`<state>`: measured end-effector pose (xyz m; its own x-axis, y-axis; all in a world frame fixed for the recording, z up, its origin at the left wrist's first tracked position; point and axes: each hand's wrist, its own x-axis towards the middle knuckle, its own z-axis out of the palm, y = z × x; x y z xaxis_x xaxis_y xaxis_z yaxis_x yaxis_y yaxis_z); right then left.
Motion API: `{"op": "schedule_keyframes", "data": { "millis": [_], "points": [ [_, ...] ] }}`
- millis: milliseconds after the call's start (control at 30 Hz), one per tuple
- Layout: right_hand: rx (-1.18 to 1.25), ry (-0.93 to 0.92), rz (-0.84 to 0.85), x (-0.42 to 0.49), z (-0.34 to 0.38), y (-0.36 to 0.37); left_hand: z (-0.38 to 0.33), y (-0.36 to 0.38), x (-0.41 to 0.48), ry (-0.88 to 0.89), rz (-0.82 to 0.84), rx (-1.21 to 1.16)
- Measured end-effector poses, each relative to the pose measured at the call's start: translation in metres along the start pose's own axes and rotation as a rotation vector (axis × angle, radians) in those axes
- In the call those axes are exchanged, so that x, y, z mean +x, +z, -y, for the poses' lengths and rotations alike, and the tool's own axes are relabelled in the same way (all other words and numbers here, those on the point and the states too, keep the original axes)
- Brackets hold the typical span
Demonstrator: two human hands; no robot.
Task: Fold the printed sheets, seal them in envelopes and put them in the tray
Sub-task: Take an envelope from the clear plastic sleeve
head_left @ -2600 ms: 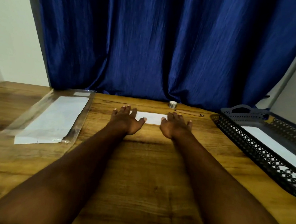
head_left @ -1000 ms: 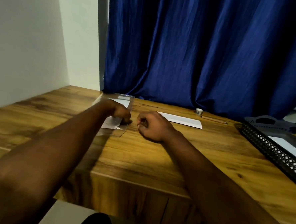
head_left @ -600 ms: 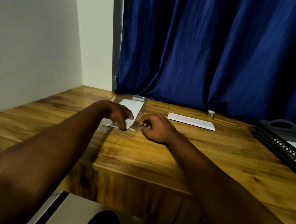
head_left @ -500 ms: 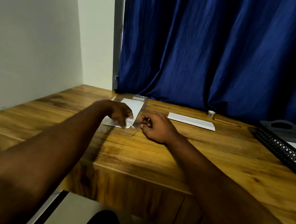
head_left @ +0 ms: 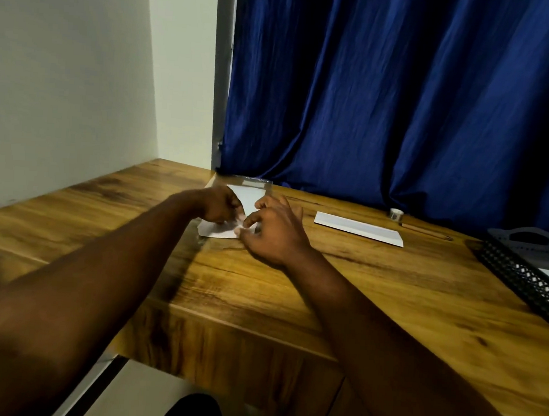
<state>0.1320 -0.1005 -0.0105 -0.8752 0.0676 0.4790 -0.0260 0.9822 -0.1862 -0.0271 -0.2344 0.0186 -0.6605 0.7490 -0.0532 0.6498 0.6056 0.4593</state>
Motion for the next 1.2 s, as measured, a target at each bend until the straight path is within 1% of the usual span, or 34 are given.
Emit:
{"op": "schedule_keyframes", "data": {
  "millis": [67, 133, 233, 433, 500, 600, 633, 700, 767, 867, 933, 1000, 1067, 1200],
  "points": [
    [-0.136, 0.046, 0.123, 0.003, 0.001, 0.001, 0.003, 0.001, 0.000, -0.006, -0.011, -0.019],
    [-0.135, 0.113, 0.201, 0.006, 0.003, 0.001, 0.007, 0.002, 0.002, 0.011, -0.022, 0.000],
    [-0.136, 0.166, 0.179, 0.008, 0.005, 0.003, 0.012, 0.001, 0.003, 0.041, -0.028, 0.028],
    [-0.246, 0.118, 0.118, 0.012, 0.011, 0.005, 0.008, 0.000, -0.001, 0.074, -0.009, 0.089],
    [-0.288, 0.062, 0.073, 0.011, 0.012, 0.004, 0.010, 0.003, -0.001, 0.086, -0.046, 0.114],
    [-0.287, -0.156, -0.105, 0.007, 0.009, 0.010, 0.013, 0.008, -0.001, 0.087, -0.088, 0.134],
    [-0.241, -0.214, -0.113, 0.007, 0.008, 0.012, 0.015, 0.009, -0.001, 0.097, -0.095, 0.122],
    [-0.128, -0.234, -0.025, 0.007, 0.010, 0.017, 0.019, 0.010, -0.001, 0.096, -0.096, 0.083],
    [-0.038, -0.160, 0.078, 0.007, 0.010, 0.018, 0.020, 0.008, -0.001, 0.071, -0.086, 0.033],
    [-0.025, -0.053, 0.183, 0.007, 0.005, 0.020, 0.022, 0.007, 0.001, 0.059, -0.076, 0.023],
    [-0.046, -0.017, 0.235, 0.009, 0.007, 0.021, 0.022, 0.007, 0.001, 0.032, -0.073, -0.012],
    [-0.073, -0.006, 0.260, 0.014, 0.010, 0.021, 0.021, 0.006, 0.001, 0.033, -0.075, -0.031],
    [-0.106, -0.003, 0.259, 0.019, 0.013, 0.021, 0.021, 0.006, 0.001, 0.040, -0.082, -0.003],
    [-0.182, -0.062, 0.244, 0.016, 0.014, 0.016, 0.023, 0.011, -0.003, 0.036, -0.133, 0.015]
  ]
}}
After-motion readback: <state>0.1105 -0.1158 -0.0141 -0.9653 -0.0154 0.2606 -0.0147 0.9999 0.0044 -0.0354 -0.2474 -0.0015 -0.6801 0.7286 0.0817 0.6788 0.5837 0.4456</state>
